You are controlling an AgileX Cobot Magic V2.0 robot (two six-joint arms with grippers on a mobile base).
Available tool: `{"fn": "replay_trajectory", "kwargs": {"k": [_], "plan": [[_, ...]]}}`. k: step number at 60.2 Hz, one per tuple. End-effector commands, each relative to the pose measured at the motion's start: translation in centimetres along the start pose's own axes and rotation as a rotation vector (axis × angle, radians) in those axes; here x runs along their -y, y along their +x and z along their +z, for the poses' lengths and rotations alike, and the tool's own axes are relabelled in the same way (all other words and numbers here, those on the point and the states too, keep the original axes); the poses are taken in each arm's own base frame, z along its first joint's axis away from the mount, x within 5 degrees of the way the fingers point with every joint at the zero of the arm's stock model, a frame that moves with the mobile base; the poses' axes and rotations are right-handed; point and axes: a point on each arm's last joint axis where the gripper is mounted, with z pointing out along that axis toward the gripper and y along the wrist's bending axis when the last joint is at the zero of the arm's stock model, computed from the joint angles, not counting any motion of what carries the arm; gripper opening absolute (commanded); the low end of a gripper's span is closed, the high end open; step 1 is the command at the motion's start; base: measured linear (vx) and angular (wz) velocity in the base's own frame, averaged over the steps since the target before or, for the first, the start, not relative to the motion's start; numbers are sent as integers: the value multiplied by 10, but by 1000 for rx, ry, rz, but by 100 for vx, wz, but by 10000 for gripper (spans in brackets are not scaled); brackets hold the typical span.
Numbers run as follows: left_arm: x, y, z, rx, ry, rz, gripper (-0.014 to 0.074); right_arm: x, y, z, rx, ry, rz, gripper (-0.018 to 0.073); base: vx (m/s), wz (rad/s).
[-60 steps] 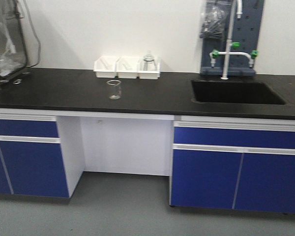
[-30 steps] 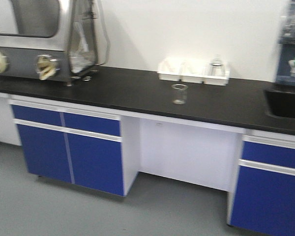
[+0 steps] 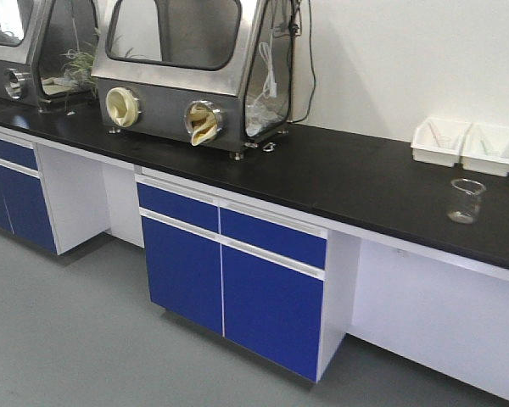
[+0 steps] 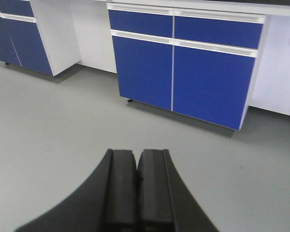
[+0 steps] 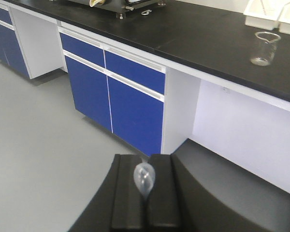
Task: Grab transparent chemical and place on left bench
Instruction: 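Drive along the bench to the white trays and the empty beaker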
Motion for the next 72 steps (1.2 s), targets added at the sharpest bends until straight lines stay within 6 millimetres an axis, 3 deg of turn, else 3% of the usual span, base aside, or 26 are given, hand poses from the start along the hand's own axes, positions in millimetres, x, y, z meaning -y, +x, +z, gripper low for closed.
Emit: {"fn": "replay_trajectory", "kwargs": {"k": [1, 35, 72], "plan": [[0, -3, -1, 81, -2, -9, -3, -1, -16, -3, 104, -9, -17, -3, 43, 17], [0, -3, -1, 81, -2, -9, -3, -1, -16, -3, 104, -9, -17, -3, 48, -4], [0, -3, -1, 81, -2, -9, -3, -1, -16, -3, 104, -9, -17, -3, 43, -34]]}}
